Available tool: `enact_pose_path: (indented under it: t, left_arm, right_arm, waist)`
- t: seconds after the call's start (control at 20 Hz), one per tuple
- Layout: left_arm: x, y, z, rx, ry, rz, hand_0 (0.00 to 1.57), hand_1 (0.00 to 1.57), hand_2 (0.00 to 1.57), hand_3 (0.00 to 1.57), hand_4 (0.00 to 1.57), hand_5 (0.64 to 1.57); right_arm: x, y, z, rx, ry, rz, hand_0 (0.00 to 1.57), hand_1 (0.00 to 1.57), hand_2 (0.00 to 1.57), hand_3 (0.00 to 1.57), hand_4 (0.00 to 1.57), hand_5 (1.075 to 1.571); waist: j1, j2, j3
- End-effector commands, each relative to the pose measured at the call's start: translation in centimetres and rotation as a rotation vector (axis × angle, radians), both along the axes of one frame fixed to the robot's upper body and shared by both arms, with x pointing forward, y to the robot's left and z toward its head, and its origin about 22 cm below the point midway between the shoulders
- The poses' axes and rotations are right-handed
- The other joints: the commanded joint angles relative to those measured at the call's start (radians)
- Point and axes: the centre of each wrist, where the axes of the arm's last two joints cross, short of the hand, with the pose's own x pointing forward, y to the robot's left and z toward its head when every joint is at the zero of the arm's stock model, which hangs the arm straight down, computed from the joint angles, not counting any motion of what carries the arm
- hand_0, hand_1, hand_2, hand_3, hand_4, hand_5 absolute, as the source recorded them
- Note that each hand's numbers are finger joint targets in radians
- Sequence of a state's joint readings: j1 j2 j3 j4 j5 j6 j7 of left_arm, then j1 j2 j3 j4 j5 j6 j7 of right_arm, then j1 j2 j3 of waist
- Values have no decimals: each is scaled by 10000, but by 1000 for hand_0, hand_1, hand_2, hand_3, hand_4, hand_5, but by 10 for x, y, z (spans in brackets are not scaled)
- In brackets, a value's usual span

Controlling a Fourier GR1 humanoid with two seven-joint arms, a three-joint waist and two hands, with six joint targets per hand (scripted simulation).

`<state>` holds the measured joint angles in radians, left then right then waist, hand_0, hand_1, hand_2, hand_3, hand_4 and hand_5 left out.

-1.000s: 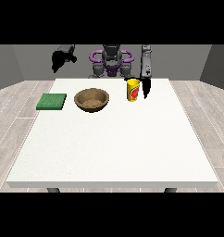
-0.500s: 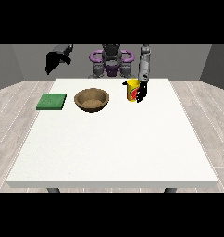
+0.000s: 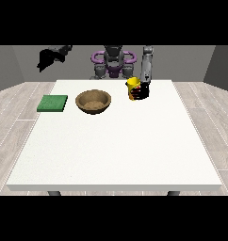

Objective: Pick the cup and pour the ball into the bowl, then pick the bowl and place it on the pad

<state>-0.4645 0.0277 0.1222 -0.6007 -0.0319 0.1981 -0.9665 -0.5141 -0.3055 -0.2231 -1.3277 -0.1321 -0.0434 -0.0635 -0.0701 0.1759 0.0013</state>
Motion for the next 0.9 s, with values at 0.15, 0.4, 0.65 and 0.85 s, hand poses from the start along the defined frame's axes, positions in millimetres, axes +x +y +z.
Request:
enact_pose_path:
  t: [0.15, 0.4, 0.65, 0.85]
  left_arm:
    - [6, -11, 7, 788, 554, 109, 1348, 1348, 1571, 1571, 1325, 1159]
    - [56, -56, 76, 1839, 10, -38, 1353, 1353, 1571, 1571, 1322, 1172]
    - [67, -34, 81, 4340, -265, 1123, 1374, 1374, 1571, 1571, 1387, 1255]
    - [92, -52, 120, 4279, -635, 1290, 1374, 1374, 1571, 1571, 1387, 1255]
  right_arm:
    - [-12, -19, -37, 222, 972, -270, 0, 0, 396, 674, 584, 1570]
    - [-7, -65, -34, 95, 1011, -682, 0, 0, 405, 643, 545, 1570]
    - [-8, -45, -40, 62, 656, 4, 0, 0, 337, 644, 556, 1569]
    - [4, -57, -7, 15, 231, 200, 0, 0, 330, 664, 539, 1569]
  waist:
    - [63, -1106, -12]
    - [439, -1065, 1]
    - [-330, -771, -1]
    - [-549, -187, -10]
